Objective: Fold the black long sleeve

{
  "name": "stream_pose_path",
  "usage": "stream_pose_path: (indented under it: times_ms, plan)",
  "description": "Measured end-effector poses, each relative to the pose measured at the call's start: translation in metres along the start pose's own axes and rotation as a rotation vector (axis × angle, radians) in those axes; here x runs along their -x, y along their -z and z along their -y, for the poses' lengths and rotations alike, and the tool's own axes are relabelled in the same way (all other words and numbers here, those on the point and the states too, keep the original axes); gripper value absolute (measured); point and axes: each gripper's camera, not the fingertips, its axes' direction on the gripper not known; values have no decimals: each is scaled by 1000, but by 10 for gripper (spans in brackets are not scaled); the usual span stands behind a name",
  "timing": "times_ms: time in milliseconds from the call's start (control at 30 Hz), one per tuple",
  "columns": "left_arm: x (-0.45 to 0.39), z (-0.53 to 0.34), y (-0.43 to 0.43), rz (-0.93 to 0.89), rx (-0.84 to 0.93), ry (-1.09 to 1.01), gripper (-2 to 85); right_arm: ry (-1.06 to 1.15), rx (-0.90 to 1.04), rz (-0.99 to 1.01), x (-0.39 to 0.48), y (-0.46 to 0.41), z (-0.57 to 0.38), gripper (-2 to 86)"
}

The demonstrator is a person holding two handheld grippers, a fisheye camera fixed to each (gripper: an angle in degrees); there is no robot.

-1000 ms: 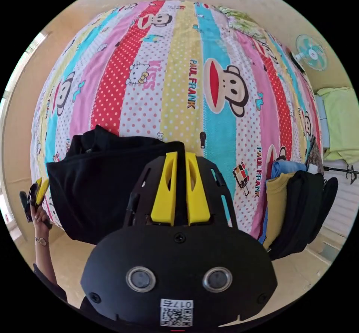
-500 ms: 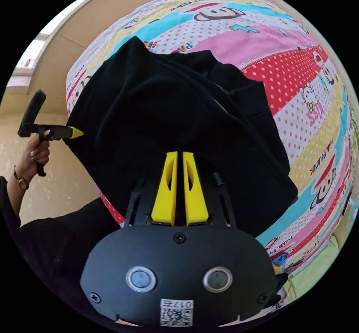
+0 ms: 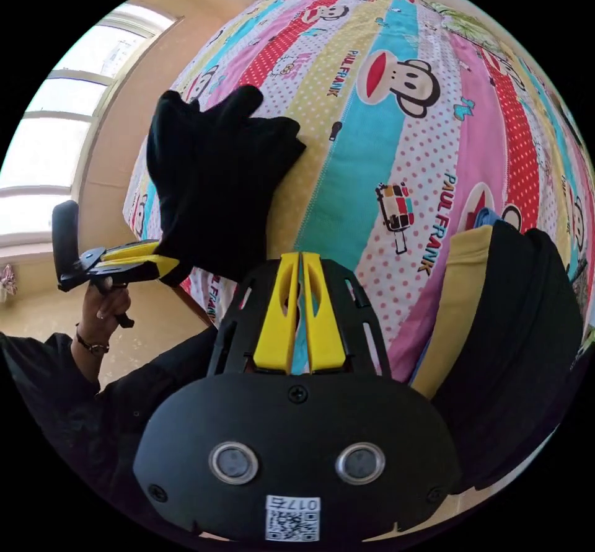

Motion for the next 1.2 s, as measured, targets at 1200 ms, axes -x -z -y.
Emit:
stream_pose_path:
  times_ms: [1200]
  plan:
    - [275,-250,307,-630,-473,306,77,279,134,923,198,-16,51,68]
